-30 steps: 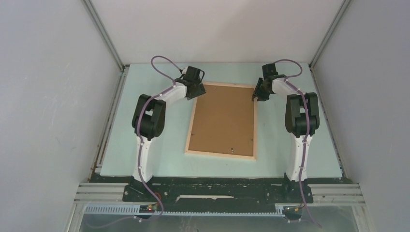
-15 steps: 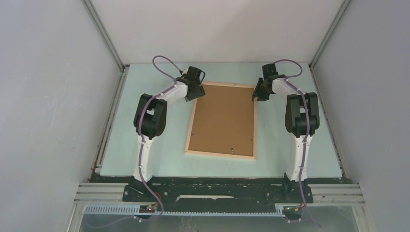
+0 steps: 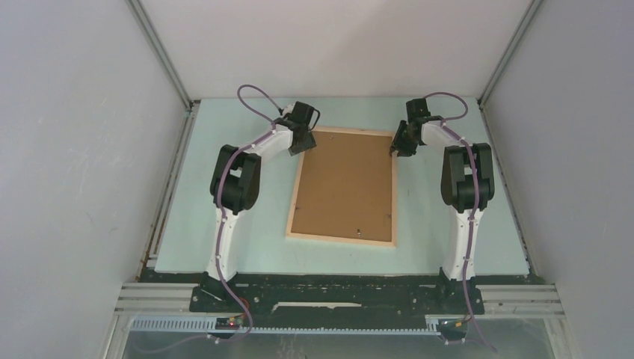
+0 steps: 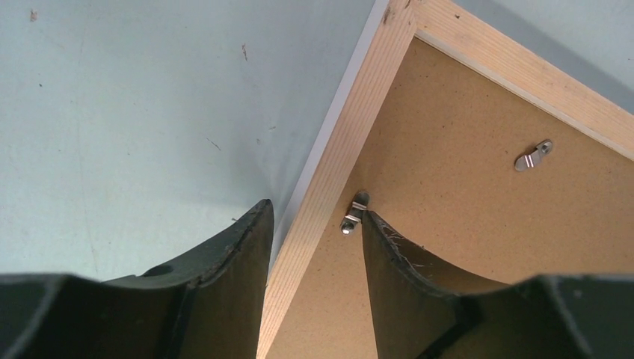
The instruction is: Put the photo into the frame
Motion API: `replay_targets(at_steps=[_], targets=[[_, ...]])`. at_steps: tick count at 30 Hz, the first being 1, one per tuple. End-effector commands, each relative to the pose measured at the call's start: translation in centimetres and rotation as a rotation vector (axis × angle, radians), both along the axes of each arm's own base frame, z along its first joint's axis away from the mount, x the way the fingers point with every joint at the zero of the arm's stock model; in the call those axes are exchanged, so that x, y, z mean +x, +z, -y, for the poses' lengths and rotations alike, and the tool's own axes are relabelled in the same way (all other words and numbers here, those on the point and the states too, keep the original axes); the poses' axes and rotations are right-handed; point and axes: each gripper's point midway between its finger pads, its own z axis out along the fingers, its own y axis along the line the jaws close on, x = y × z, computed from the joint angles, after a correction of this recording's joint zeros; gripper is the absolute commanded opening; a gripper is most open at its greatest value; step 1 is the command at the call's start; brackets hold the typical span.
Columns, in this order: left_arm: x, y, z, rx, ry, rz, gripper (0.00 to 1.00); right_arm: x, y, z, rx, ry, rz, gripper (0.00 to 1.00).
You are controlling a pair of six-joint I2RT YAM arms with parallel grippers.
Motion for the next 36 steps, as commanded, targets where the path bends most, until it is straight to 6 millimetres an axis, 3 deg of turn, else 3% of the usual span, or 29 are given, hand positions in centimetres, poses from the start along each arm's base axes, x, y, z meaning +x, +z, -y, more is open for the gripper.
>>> replay_targets(at_steps=[1, 9, 18, 21, 24, 28, 30, 33, 36], targets=[[0.7, 1.4, -0.9, 0.022, 0.056, 0.035, 0.5, 0.2, 0.5, -0.7, 0.023, 0.021, 0.02, 0.39], [1.1, 1.1, -0.8, -0.012, 0.087, 0.046, 0.3, 0.1, 0.6, -0.8, 0.027, 0.021, 0.02, 0.39], [1.2, 2.0, -1.2, -0.023, 0.096, 0.073, 0.24, 0.1, 0.7, -0.8, 0.03, 0.022, 0.023, 0.39], [1.6, 3.3, -0.7, -0.016, 0.042, 0.098, 0.34, 0.1, 0.6, -0.8, 0.03, 0.023, 0.022, 0.39], [1.9, 5.9, -0.5, 0.04, -0.013, 0.146, 0.51, 0.1, 0.4, -0.7, 0.033, 0.021, 0.018, 0.39], [1.6, 8.9, -1.5, 0.115, -0.033, 0.199, 0.63, 0.0, 0.4, -0.5, 0.027, 0.017, 0.017, 0.39], [1.0, 9.8, -1.9, 0.138, -0.05, 0.211, 0.69, 0.1, 0.5, -0.1, 0.012, 0.007, 0.022, 0.39], [-0.5, 11.9, -2.0, 0.201, -0.072, 0.249, 0.9, 0.0, -0.4, 0.5, -0.005, -0.016, 0.005, 0.4], [-2.6, 14.5, -1.0, 0.215, -0.123, 0.294, 0.99, -0.9, -1.0, 0.7, -0.015, -0.047, -0.034, 0.4]])
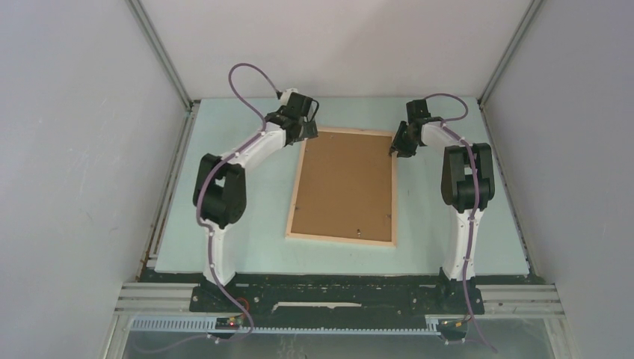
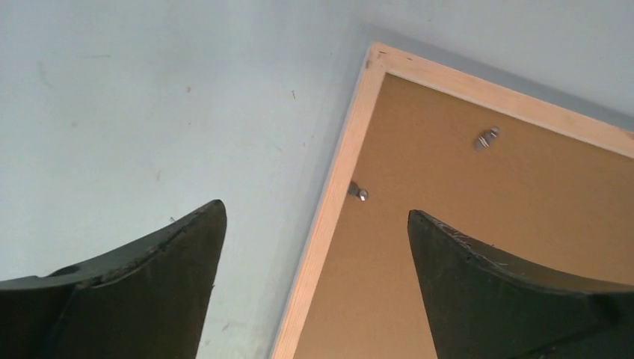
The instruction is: Put the photo into the frame
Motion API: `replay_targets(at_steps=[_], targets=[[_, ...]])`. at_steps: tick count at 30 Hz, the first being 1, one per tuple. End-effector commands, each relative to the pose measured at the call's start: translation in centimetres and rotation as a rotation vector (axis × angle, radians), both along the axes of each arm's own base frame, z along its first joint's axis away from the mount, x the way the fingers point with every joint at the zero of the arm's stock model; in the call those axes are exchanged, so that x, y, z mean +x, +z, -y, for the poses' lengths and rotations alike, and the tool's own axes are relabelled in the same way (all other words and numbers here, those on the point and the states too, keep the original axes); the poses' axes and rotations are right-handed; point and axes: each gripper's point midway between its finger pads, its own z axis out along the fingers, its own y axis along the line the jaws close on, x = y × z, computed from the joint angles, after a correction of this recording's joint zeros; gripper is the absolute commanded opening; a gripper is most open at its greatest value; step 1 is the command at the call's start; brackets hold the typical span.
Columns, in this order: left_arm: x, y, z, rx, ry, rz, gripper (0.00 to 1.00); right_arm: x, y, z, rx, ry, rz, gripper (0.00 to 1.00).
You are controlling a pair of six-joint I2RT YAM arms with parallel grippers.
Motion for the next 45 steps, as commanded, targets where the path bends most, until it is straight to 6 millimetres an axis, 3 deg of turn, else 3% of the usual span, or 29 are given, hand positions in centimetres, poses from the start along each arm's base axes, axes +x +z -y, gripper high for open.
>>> replay_targets(at_steps=[1, 4, 6, 7, 10, 14, 18, 22, 27, 29, 33, 35, 40, 45], targets=[[-3.0, 8.0, 1.3, 0.04, -0.08, 0.147, 1.0, -1.2, -0.7, 0.9, -0.047, -0.053, -0.036, 0.4], [-6.9, 9.9, 2.5, -0.033, -0.128, 0.138, 1.0, -2.1, -0.5, 1.0, -0.072, -0.058, -0.031, 0.39], [-10.9, 9.2, 3.2, -0.099, -0.163, 0.114, 1.0, -2.5, -0.7, 1.2, -0.08, -0.047, -0.043, 0.39], [-12.9, 10.0, 4.0, -0.167, -0.192, 0.125, 1.0, -2.7, -0.7, 1.4, -0.085, -0.043, -0.052, 0.39], [-18.5, 8.0, 6.4, -0.418, -0.276, 0.054, 1.0, -3.0, -0.8, 1.9, -0.071, -0.044, -0.069, 0.39], [-24.5, 4.9, 6.3, -0.636, -0.234, 0.008, 0.96, -3.5, -1.0, 3.3, -0.074, -0.072, -0.086, 0.38], [-28.9, 2.4, 5.3, -0.748, -0.118, -0.037, 0.96, -5.0, -1.3, 4.4, -0.062, -0.107, -0.106, 0.37], [-32.1, -0.4, 7.1, -0.93, -0.02, -0.156, 0.99, -7.1, -1.4, 5.2, -0.08, -0.137, -0.118, 0.36], [-32.6, -1.6, 10.0, -0.965, 0.003, -0.224, 0.99, -9.7, -1.5, 5.3, -0.085, -0.123, -0.121, 0.39], [-32.5, -2.4, 11.3, -0.992, 0.002, -0.254, 0.95, -10.7, -0.8, 5.4, -0.088, -0.112, -0.095, 0.42], [-32.0, -3.7, 12.6, -0.993, 0.006, -0.285, 0.91, -13.3, 0.6, 5.3, -0.117, -0.071, -0.07, 0.59], [-31.8, -4.6, 12.2, -0.977, 0.035, -0.282, 0.91, -14.8, 1.1, 4.8, -0.144, -0.047, -0.047, 0.64], [-30.8, -6.2, 10.9, -0.948, 0.097, -0.237, 0.84, -18.2, 0.9, 3.4, -0.132, -0.003, -0.046, 0.64], [-29.6, -7.3, 8.8, -0.888, 0.128, -0.208, 0.84, -20.4, -0.4, 2.3, -0.086, 0.028, -0.097, 0.47]])
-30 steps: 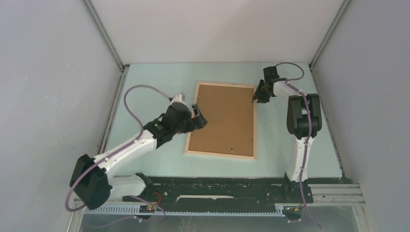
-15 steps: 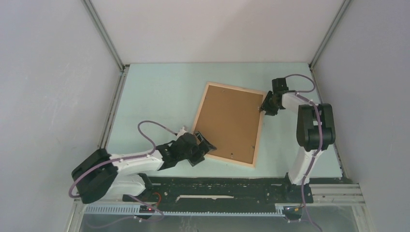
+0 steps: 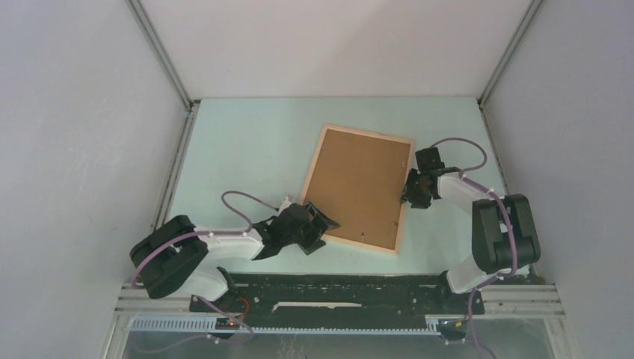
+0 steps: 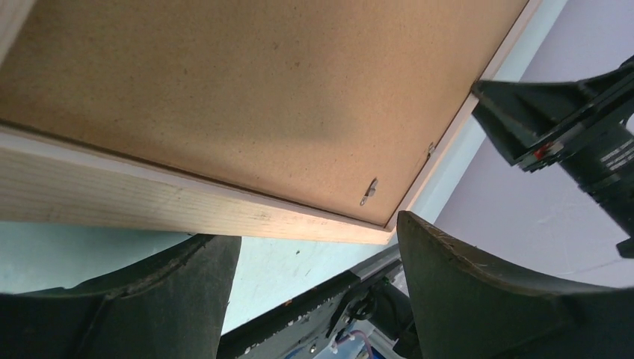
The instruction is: Put the photo into the frame
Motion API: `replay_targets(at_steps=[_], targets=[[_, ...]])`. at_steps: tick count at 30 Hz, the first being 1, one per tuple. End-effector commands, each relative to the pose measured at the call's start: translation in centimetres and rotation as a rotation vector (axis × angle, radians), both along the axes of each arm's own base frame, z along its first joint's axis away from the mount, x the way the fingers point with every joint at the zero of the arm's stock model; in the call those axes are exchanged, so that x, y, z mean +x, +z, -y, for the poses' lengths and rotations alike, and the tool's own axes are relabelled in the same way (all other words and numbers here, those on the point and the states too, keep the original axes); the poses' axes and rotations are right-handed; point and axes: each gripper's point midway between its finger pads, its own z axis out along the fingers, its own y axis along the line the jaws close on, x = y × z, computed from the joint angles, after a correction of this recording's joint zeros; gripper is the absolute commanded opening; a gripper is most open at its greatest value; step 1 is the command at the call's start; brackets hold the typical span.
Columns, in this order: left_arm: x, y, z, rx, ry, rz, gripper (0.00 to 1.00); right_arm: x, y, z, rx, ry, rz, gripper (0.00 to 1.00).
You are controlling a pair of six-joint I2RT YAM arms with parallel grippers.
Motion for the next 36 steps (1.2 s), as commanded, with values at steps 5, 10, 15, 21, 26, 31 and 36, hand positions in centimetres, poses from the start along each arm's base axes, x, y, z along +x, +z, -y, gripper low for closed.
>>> replay_targets(at_steps=[5, 10, 15, 21, 26, 31, 36], targets=[[5.8, -1.1, -5.4, 0.156, 0.087, 0.093, 0.84, -2.5, 0.7, -1.2, 0.048, 0.05, 0.027, 0.34], [9.4, -1.4, -7.4, 0.206, 0.06, 0.091, 0.84, -4.4, -0.5, -3.2, 0.091, 0.116, -0.005, 0.2], [13.5, -1.5, -9.0, 0.233, 0.023, 0.083, 0.85, -7.6, -0.1, -7.4, 0.094, 0.268, -0.027, 0.1], [18.9, -0.3, -9.6, 0.276, -0.041, 0.104, 0.88, -10.1, 1.6, -12.9, 0.218, 0.376, 0.033, 0.13], [20.7, 0.3, -12.5, 0.374, -0.017, 0.104, 0.92, -9.4, 3.2, -16.5, 0.367, 0.44, 0.058, 0.24], [19.3, 2.1, -12.9, 0.345, -0.019, 0.178, 0.96, -5.5, 5.9, -14.1, 0.301, 0.368, 0.193, 0.48], [17.0, 3.3, -11.4, 0.268, -0.074, 0.299, 1.0, -2.1, 6.1, -8.2, 0.216, 0.172, 0.203, 0.75]])
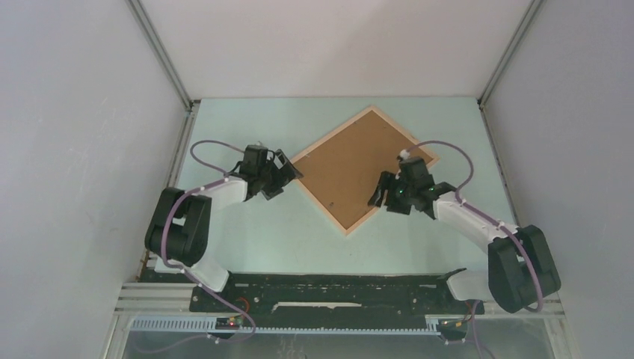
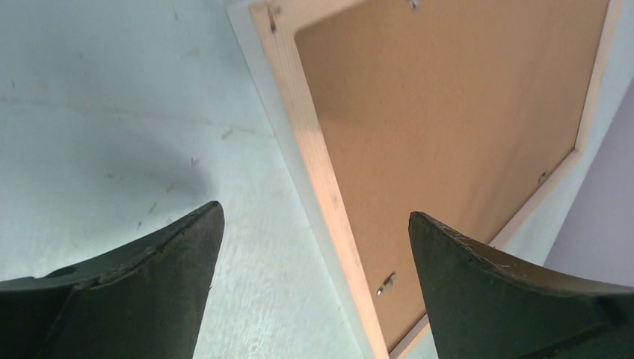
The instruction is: Put the photo into the frame
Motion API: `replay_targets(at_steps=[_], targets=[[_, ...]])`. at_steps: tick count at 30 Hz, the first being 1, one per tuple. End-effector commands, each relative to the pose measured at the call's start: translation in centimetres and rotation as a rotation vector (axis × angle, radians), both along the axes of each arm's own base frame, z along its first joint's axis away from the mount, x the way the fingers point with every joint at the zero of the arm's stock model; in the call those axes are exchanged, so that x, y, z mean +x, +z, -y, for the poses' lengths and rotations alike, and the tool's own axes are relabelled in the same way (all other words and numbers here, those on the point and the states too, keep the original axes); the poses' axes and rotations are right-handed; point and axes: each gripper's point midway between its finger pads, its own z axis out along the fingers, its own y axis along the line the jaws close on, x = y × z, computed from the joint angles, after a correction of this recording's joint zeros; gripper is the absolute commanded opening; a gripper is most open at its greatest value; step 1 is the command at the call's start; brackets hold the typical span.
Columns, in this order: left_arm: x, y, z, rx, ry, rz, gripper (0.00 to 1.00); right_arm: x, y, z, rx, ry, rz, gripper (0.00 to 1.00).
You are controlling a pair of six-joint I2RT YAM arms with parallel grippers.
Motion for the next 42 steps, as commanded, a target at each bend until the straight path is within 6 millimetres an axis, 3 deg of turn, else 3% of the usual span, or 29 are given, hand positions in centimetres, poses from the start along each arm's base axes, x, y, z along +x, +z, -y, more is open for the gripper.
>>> replay_targets(at_steps=[1, 4, 8, 13, 23, 31, 36, 42], targets=[[-1.2, 2.5, 1.6, -0.045, -0.104, 0.156, 1.0, 3.5, 1.6, 5.0, -0.051, -0.176, 0.037, 0.78], [-1.5, 3.0, 2.1, -0.033, -0.126, 0.189, 1.0, 4.2, 1.2, 7.3, -0.018, -0.289, -0.089, 0.78], [-1.5, 3.2, 3.3, 0.001, -0.171, 0.219, 1.0, 4.6, 0.7, 6.9, 0.048, -0.314, -0.21, 0.74], [-2.1, 3.6, 4.5, 0.052, -0.214, 0.257, 1.0, 6.0, 0.2, 7.7, -0.02, -0.375, -0.221, 0.72], [-2.0, 3.2, 4.6, 0.064, -0.201, 0.24, 0.99, 8.0, -1.9, 7.1, 0.061, -0.529, -0.344, 0.69], [-2.0, 3.3, 4.6, 0.063, -0.201, 0.241, 0.99, 8.5, -4.1, 6.0, 0.078, -0.538, -0.405, 0.65], [-1.4, 3.1, 4.3, 0.082, -0.169, 0.233, 0.99, 7.7, -4.9, 5.7, 0.066, -0.553, -0.455, 0.43], [1.3, 2.6, 4.3, 0.145, -0.141, 0.198, 1.0, 6.2, -5.1, 5.3, 0.008, -0.579, -0.452, 0.23]])
